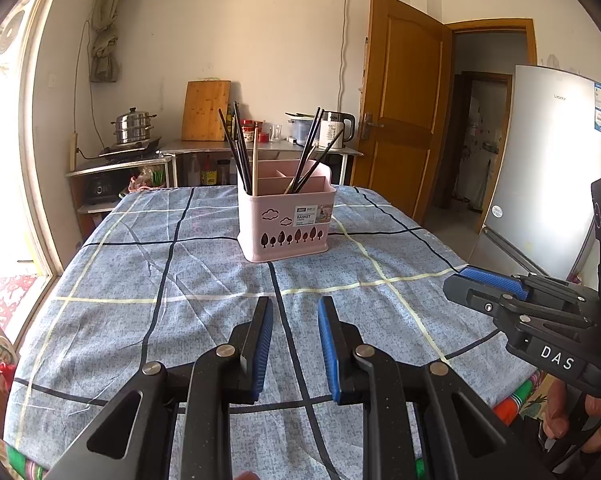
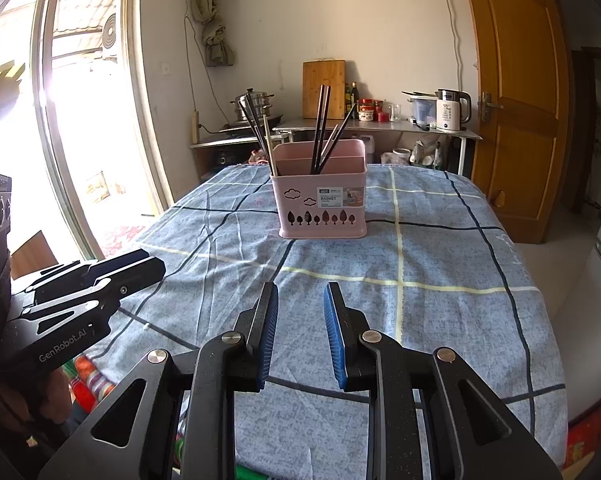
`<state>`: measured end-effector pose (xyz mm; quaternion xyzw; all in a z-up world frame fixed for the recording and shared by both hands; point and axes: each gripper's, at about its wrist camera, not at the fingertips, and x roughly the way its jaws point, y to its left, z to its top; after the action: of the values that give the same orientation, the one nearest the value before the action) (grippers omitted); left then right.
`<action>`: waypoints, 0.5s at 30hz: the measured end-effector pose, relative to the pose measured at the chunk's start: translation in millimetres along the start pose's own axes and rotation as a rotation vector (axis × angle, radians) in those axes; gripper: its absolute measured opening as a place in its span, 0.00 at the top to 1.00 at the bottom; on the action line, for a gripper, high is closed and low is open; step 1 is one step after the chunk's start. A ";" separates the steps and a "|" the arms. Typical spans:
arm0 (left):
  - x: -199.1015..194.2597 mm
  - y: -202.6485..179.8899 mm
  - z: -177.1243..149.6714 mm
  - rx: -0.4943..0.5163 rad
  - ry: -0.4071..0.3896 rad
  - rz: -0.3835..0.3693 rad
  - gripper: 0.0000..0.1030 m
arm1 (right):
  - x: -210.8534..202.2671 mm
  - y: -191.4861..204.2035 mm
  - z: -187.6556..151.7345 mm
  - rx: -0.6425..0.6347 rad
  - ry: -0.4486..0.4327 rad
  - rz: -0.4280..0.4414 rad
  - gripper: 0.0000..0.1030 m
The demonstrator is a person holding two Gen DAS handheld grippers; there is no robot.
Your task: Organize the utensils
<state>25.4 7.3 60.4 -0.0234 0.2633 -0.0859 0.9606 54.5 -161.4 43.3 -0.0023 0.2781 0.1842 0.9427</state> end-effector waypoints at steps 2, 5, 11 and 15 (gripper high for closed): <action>-0.4 -0.4 -0.9 0.000 -0.008 -0.001 0.78 | -0.8 -0.8 -0.2 0.001 -0.004 -0.003 0.76; -0.8 -2.0 -3.6 0.001 -0.020 0.003 0.78 | -3.0 -0.8 -2.6 0.001 -0.018 -0.005 0.76; -0.9 -3.7 -7.3 0.004 -0.033 0.008 0.78 | -3.3 -1.2 -7.0 0.002 -0.026 -0.016 0.76; -0.9 -3.6 -7.9 0.001 -0.031 0.008 0.78 | -4.3 -2.0 -8.1 0.003 -0.026 -0.015 0.76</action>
<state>20.1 3.9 54.4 -0.0230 0.2482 -0.0818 0.9650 47.6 -165.7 38.4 -0.0006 0.2663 0.1766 0.9476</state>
